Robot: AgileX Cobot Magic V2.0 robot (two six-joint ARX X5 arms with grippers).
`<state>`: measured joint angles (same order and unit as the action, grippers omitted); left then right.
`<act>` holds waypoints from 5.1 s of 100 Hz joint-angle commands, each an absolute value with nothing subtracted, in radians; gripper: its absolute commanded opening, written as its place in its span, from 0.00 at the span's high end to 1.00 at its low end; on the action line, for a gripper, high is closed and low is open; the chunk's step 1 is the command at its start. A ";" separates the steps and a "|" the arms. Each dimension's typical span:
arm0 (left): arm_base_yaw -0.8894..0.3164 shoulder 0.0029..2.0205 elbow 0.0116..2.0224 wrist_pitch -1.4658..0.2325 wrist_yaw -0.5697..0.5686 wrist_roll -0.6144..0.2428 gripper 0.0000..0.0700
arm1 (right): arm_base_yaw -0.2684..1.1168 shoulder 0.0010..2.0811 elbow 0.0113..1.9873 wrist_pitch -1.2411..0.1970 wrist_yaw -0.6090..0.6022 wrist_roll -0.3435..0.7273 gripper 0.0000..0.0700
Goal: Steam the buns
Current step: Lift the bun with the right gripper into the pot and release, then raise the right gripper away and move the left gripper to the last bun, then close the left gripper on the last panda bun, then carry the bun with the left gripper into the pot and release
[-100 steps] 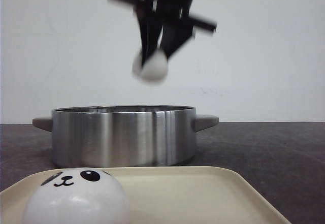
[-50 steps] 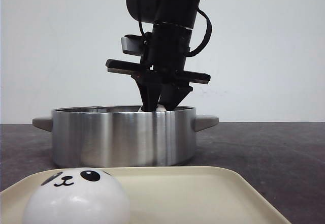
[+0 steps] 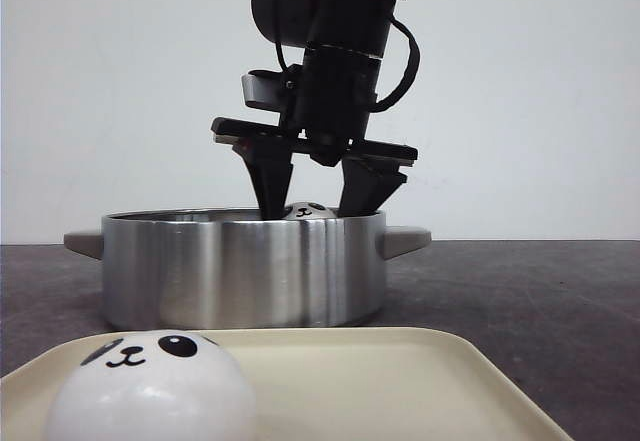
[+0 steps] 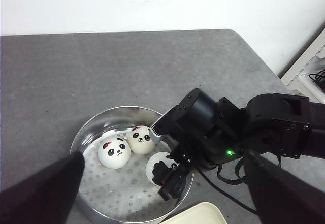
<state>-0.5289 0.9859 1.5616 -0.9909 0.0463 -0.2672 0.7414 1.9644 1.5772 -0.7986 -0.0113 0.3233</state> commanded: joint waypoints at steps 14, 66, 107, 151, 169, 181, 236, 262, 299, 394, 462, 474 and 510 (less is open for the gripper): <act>-0.537 0.994 1.582 -0.987 0.040 -0.250 0.15 | 0.734 1.986 1.595 -0.795 -0.012 0.341 0.25; -0.538 0.998 1.539 -1.116 0.047 -0.256 0.15 | 0.709 1.904 1.846 -0.957 -0.026 0.276 1.00; -0.760 0.995 1.192 -1.036 0.064 -0.466 0.15 | 0.928 1.399 1.877 -0.926 0.265 0.224 0.99; -1.050 1.115 0.905 -0.809 0.048 -0.706 0.15 | 1.086 1.150 1.877 -1.089 0.544 0.276 0.99; -1.063 1.253 0.899 -0.807 0.036 -0.754 0.15 | 1.093 1.143 1.877 -1.131 0.570 0.296 0.99; -1.063 1.331 0.899 -0.777 0.038 -0.754 0.15 | 1.112 1.143 1.877 -1.131 0.570 0.302 0.99; -1.061 1.489 0.899 -0.711 0.052 -0.757 0.35 | 1.217 1.132 1.877 -1.131 0.578 0.308 0.99; -1.061 1.489 0.899 -0.716 0.052 -0.744 0.99 | 1.227 1.120 1.877 -1.131 0.589 0.315 0.99; -1.063 1.393 0.962 -0.716 0.040 -0.651 1.00 | 1.227 1.116 1.877 -1.144 0.635 0.314 0.99; -0.594 1.562 1.364 -0.833 -0.087 -0.156 1.00 | 1.227 1.117 1.877 -1.161 0.663 0.314 0.99; -0.543 1.785 1.368 -0.839 -0.018 -0.181 0.01 | 1.227 1.117 1.877 -1.214 0.663 0.365 0.99; -0.542 1.783 1.386 -0.869 -0.019 -0.181 0.01 | 1.227 1.119 1.876 -1.217 0.664 0.367 0.99; -0.568 1.452 1.399 -0.751 -0.004 -0.255 0.52 | 1.227 1.132 1.753 -1.179 0.751 0.366 0.99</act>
